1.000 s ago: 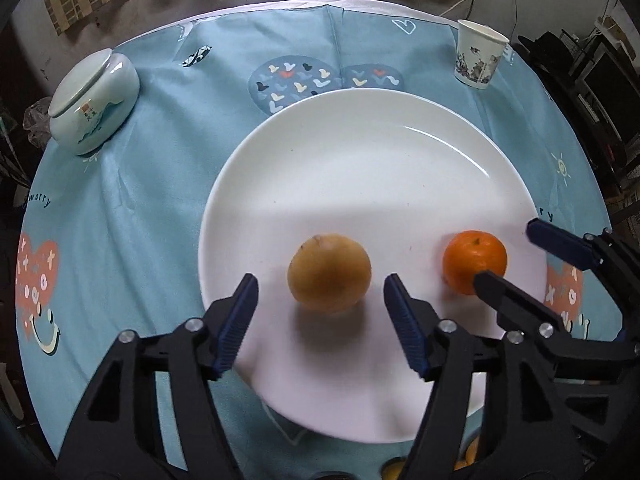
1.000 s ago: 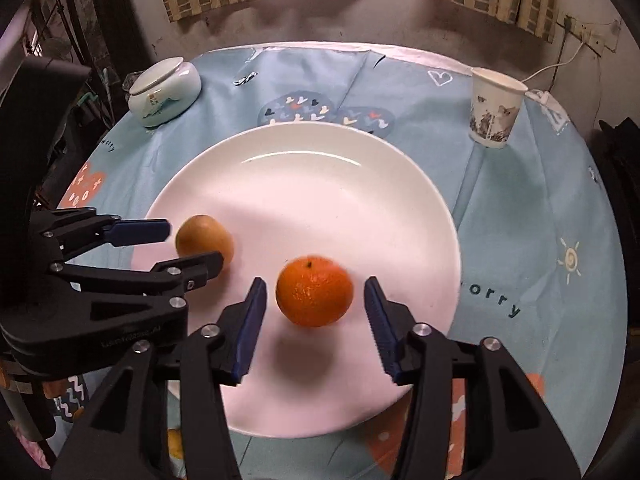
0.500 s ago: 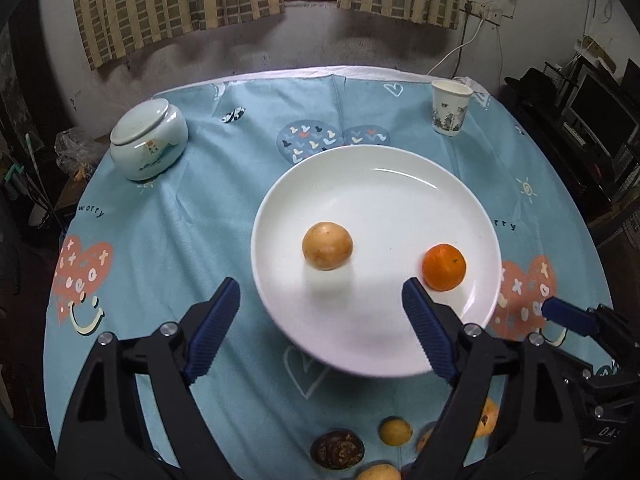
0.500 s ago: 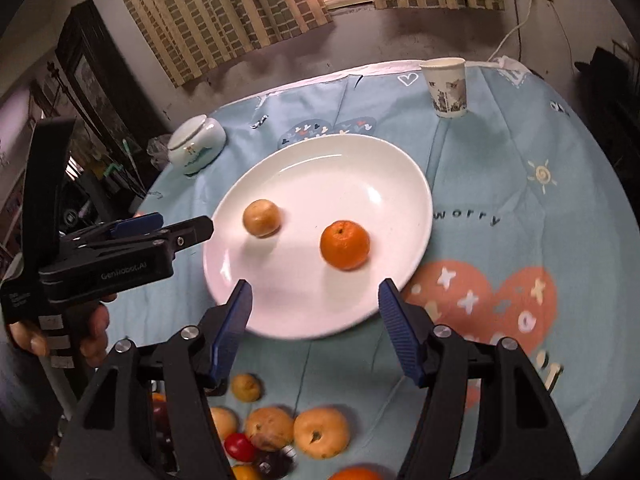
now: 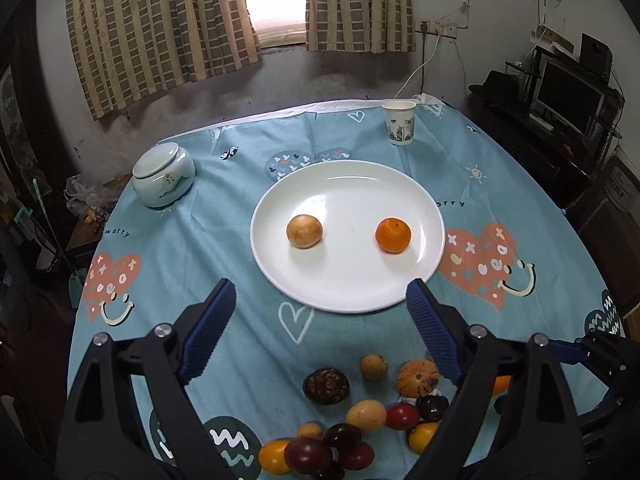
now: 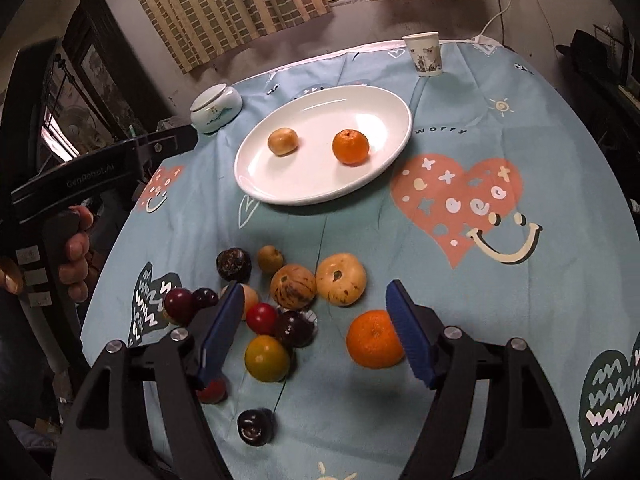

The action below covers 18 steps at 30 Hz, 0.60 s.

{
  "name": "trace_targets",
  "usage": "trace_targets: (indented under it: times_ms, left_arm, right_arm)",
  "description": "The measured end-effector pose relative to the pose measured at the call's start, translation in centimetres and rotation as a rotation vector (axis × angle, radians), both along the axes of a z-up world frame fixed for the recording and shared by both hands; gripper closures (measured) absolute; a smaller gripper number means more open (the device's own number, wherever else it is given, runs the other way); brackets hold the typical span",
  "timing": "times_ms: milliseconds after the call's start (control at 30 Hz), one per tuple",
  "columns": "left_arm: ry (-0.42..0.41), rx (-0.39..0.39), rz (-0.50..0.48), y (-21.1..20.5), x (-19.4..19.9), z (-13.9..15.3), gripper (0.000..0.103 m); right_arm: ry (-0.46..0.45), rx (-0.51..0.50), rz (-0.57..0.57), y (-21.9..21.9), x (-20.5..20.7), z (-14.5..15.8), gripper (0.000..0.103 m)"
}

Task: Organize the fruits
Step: 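Grasp a dark plum with the left tool while the right tool grasps a dark cherry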

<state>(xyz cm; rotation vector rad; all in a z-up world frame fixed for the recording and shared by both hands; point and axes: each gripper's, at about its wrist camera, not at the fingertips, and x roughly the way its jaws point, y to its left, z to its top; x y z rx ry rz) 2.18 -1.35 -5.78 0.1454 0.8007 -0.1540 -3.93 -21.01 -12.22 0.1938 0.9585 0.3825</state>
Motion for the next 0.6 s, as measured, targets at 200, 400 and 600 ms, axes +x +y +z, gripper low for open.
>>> trace_targets:
  times_ms: [200,400,600]
  left_arm:
    - [0.037,-0.011,0.014,1.7,-2.3,-0.8,0.014]
    - [0.107,-0.026,0.018,6.4,-7.9,-3.9,0.012]
    - [0.288,-0.046,0.001,9.5,-14.0,-9.3,0.011]
  right_arm:
    - [0.030,-0.029,0.074,2.3,-1.8,-1.0,0.029]
    - [0.010,-0.164,0.179,4.6,-5.0,-2.4,0.029]
    - [0.082,-0.198,0.242,5.3,-8.3,-5.5,0.029]
